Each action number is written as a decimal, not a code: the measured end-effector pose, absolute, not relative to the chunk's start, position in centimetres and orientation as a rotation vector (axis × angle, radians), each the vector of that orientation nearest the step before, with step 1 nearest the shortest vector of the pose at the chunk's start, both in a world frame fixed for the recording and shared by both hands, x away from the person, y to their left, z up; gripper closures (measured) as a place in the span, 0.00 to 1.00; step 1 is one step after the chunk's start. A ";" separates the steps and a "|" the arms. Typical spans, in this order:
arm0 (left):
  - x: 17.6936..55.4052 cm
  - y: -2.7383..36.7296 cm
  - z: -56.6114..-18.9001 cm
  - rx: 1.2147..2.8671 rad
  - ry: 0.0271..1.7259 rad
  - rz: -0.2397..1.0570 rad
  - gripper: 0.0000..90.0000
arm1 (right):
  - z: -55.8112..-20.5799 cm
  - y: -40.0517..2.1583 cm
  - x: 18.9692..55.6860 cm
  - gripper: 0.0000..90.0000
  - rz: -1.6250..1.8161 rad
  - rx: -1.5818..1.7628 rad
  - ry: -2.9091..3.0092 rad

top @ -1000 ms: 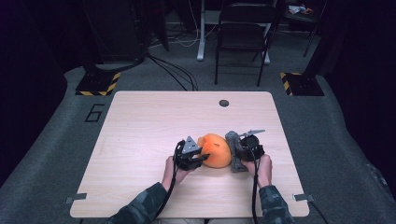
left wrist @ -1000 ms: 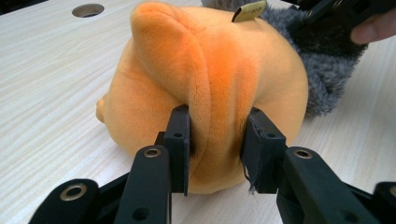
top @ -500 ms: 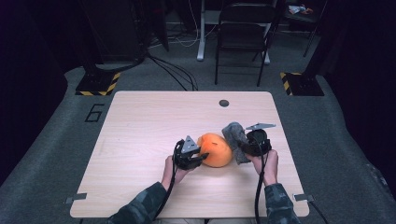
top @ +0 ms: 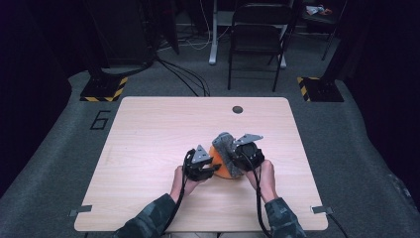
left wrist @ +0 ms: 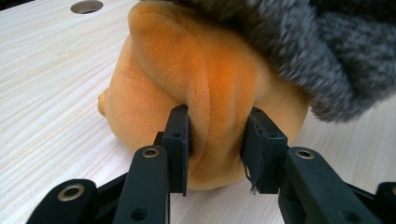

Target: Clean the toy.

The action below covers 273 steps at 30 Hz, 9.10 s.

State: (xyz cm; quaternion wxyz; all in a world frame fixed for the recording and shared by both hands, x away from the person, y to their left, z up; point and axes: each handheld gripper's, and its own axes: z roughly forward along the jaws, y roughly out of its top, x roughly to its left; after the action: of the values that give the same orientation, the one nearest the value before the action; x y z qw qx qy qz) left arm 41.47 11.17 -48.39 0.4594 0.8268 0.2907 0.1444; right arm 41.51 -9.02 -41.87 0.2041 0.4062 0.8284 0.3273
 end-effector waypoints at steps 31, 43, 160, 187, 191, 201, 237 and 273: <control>41.6 11.4 -48.4 2.029 0.728 0.341 0.72 | -48.8 -14.5 44.4 0.79 0.656 1.448 2.312; 41.8 11.8 -48.6 2.001 0.758 0.325 0.72 | -43.8 -15.5 43.6 0.80 0.885 1.421 2.137; 41.0 10.6 -49.1 2.036 0.686 0.388 0.74 | -43.5 -12.4 42.7 0.77 0.840 1.332 2.260; 41.4 10.8 -49.2 2.001 0.721 0.379 0.72 | -40.7 -15.1 42.2 0.80 0.975 1.412 2.157; 41.4 10.8 -49.1 2.005 0.724 0.393 0.66 | -41.1 -12.6 42.0 0.80 0.948 1.326 2.260; 40.9 10.2 -49.9 2.058 0.742 0.461 0.47 | -43.4 -12.0 42.7 0.80 0.866 1.343 2.217; 41.1 10.5 -49.0 2.020 0.737 0.370 0.88 | -42.9 -11.7 42.2 0.79 0.832 1.333 2.232; 40.9 10.1 -49.2 2.034 0.717 0.384 0.87 | -41.7 -9.7 41.3 0.80 0.898 1.253 2.217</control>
State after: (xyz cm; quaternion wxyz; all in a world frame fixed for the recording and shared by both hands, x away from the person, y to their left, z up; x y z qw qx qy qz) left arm 40.90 10.11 -49.19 0.4580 0.8255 0.2908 0.1557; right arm 41.33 -9.72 -41.65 0.2191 0.4528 0.8011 0.3244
